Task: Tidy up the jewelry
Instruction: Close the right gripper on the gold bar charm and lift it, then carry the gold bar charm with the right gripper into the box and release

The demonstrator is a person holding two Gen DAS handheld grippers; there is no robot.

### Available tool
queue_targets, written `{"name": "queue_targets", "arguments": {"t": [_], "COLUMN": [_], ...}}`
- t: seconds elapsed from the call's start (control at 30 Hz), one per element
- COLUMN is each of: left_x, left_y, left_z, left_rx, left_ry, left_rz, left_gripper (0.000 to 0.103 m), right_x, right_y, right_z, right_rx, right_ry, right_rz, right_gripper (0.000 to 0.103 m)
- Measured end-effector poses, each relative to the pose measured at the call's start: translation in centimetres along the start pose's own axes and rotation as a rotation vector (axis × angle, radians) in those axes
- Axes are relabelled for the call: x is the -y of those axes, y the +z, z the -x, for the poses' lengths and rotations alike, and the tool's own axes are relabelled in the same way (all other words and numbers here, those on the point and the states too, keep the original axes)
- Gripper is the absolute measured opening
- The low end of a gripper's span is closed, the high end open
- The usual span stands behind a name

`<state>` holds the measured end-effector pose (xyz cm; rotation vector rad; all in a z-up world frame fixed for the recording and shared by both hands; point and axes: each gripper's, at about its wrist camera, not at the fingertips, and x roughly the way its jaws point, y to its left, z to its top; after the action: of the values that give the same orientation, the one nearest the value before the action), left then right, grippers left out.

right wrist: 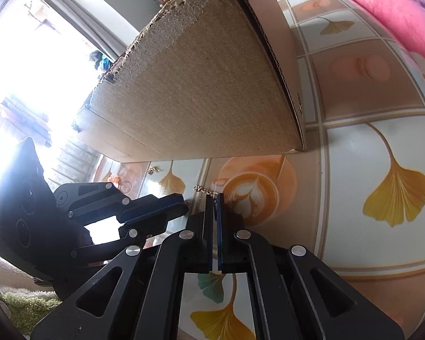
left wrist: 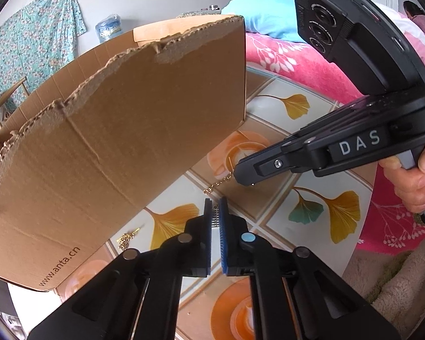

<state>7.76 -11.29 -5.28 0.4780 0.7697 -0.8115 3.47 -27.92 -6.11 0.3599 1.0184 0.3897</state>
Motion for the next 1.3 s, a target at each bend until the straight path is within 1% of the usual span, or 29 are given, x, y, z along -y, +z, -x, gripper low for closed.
{"name": "queue_targets", "arguments": {"t": [0.27,0.5,0.63,0.7,0.77,0.83,0.93,1.0,1.07,1.1,1.17,1.23,1.3], "left_x": [0.2,-0.4,-1.0,-1.4,-2.1,-2.8,-4.7,-5.9,-7.3,-7.7,-8.7,-9.6,-10.3], "left_y": [-0.4,-0.1,0.7,1.3,2.0,2.7,4.0,4.8,5.7,6.0,6.7,7.3,7.5], "left_z": [1.0,3.5,6.0,7.4,9.3,10.8,12.8,13.5,13.8,13.7,12.9,11.0,9.4], "left_rx": [0.014,0.058,0.109,0.14,0.19,0.232,0.295,0.326,0.353,0.356,0.339,0.285,0.242], "left_ry": [0.003,0.026,0.029,0.01,-0.005,-0.017,-0.021,-0.018,-0.02,-0.024,-0.031,-0.051,-0.073], "left_rz": [-0.01,0.007,0.022,0.036,0.053,0.07,0.119,0.152,0.197,0.209,0.239,0.269,0.293], "left_gripper": [0.004,0.004,0.004,0.004,0.004,0.004,0.004,0.004,0.004,0.004,0.004,0.004,0.004], "right_x": [-1.1,-3.1,-4.8,-6.0,-7.1,-8.0,-9.3,-9.9,-10.3,-10.3,-10.1,-9.5,-8.5], "right_y": [-0.1,0.2,0.7,1.2,1.6,2.2,3.8,5.3,6.5,7.2,8.7,10.0,11.2], "right_z": [0.1,1.5,2.9,3.9,4.8,6.1,7.9,8.9,9.4,9.5,9.2,8.4,6.9], "right_rx": [0.011,0.049,0.079,0.098,0.12,0.148,0.206,0.243,0.273,0.282,0.297,0.286,0.251], "right_ry": [-0.018,-0.018,-0.016,-0.01,0.001,0.025,0.087,0.123,0.133,0.129,0.099,0.072,0.018], "right_rz": [0.008,0.058,0.106,0.142,0.175,0.213,0.255,0.277,0.296,0.305,0.317,0.309,0.29], "right_gripper": [0.0,0.0,0.0,0.0,0.0,0.0,0.0,0.0,0.0,0.0,0.0,0.0,0.0]}}
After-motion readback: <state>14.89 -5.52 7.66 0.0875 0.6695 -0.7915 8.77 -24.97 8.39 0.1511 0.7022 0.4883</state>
